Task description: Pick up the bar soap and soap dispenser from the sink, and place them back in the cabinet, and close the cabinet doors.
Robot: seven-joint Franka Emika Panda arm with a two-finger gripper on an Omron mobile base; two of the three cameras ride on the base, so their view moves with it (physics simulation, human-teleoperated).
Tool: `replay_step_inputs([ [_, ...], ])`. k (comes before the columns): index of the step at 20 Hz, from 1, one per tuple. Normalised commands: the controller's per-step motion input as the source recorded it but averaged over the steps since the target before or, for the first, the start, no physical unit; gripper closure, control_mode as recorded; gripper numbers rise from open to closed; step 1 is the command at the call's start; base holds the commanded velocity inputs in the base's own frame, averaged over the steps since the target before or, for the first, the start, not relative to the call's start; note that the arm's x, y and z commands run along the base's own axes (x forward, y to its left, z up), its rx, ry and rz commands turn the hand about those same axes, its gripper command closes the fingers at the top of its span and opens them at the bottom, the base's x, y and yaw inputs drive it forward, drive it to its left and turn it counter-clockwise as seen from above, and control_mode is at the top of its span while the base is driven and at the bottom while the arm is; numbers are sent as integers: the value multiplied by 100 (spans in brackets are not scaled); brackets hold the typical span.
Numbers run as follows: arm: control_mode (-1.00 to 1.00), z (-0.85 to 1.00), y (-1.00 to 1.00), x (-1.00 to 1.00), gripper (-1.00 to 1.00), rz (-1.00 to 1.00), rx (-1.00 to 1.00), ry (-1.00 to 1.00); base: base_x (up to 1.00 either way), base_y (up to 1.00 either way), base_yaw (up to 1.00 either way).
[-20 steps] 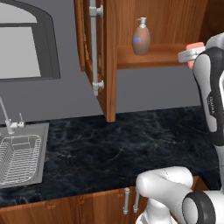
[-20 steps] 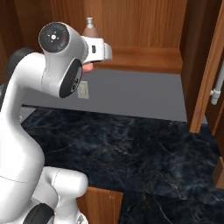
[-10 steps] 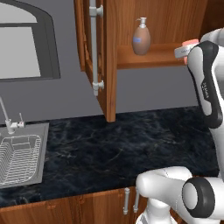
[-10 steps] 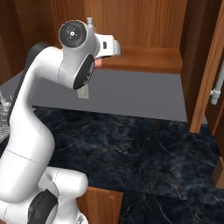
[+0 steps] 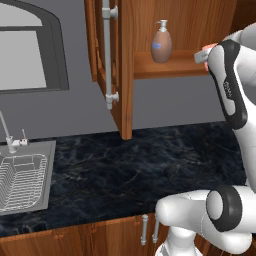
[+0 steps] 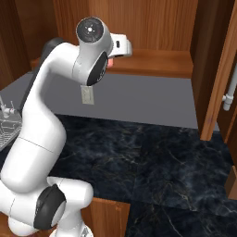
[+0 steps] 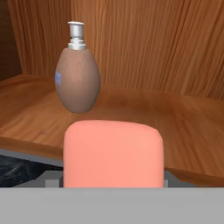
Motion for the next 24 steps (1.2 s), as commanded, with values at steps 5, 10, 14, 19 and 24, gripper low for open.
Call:
replay_step_inputs([
  [5, -100, -4, -3, 42, 100, 4, 1, 0, 0, 0, 0],
  [10, -100, -12, -7, 43, 100, 7, 1, 6, 0, 0, 0],
  [14, -100, -14, -10, 42, 100, 5, 0, 4, 0, 0, 0],
  [19, -100, -6, -12, 46, 100, 6, 0, 2, 0, 0, 0],
  [24, -100, -8, -10, 43, 100, 5, 0, 0, 0, 0, 0],
])
